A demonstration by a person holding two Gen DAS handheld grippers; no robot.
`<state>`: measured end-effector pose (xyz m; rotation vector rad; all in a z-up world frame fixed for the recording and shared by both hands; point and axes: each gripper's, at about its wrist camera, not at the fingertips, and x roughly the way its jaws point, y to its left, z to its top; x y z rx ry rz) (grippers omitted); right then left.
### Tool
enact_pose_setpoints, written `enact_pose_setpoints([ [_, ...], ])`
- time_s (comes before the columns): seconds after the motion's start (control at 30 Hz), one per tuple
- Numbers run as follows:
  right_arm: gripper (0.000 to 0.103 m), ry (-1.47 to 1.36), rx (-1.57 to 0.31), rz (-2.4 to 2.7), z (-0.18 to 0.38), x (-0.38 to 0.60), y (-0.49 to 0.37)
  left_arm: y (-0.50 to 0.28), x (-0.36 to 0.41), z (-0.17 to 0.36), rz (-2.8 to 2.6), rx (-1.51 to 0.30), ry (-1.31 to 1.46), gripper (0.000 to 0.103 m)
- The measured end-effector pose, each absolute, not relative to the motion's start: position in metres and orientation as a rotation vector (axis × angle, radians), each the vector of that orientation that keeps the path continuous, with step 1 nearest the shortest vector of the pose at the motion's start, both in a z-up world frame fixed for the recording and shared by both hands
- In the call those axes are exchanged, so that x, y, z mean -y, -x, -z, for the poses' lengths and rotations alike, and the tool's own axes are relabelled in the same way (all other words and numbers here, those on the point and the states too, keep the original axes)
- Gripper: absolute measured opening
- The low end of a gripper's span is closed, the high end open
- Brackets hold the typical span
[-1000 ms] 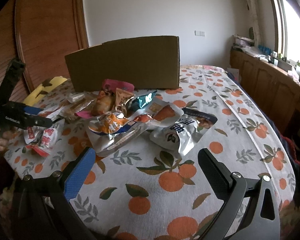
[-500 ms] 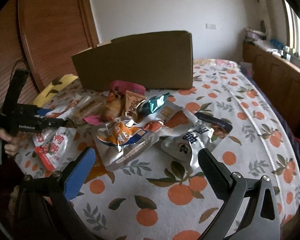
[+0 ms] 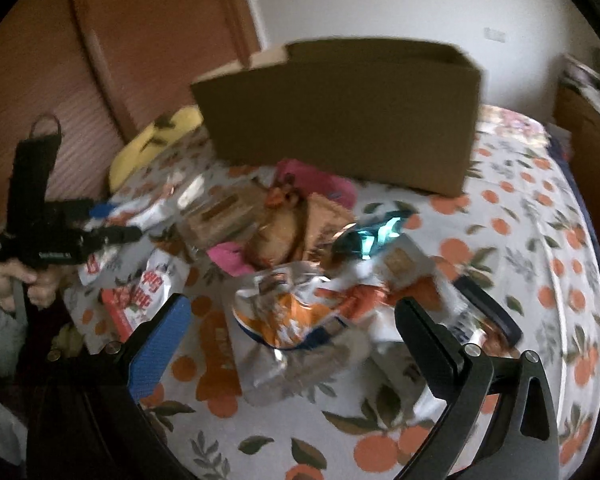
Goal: Organize snacks
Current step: 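Reach the left tool to the white chicken-feet packet while the right tool reaches the silver pouch, then grasp and lift the chicken-feet packet with left tool while right tool lifts the silver pouch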
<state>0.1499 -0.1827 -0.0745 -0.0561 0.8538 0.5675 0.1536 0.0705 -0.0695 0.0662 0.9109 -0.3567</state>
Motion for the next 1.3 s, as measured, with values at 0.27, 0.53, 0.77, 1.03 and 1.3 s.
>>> enact_pose_setpoints([
  [0.27,0.101,0.213,-0.910,-0.591,0.088,0.155,-0.164,-0.155,-0.069,0.068,0.392,-0.970,-0.087,0.061],
  [0.53,0.097,0.345,-0.889,-0.565,0.093,0.143,-0.163,-0.162,-0.073,0.042,0.419,-0.974,-0.064,0.061],
  [0.77,0.061,0.400,-0.857,-0.513,0.090,0.145,-0.162,-0.163,-0.063,0.027,0.371,-0.936,-0.144,0.061],
  [1.03,0.058,0.379,-0.851,-0.520,0.089,0.150,-0.162,-0.161,-0.049,0.010,0.275,-0.846,-0.341,0.062],
  [1.3,0.056,0.329,-0.840,-0.528,0.086,0.154,-0.165,-0.167,-0.033,-0.007,0.223,-0.788,-0.430,0.062],
])
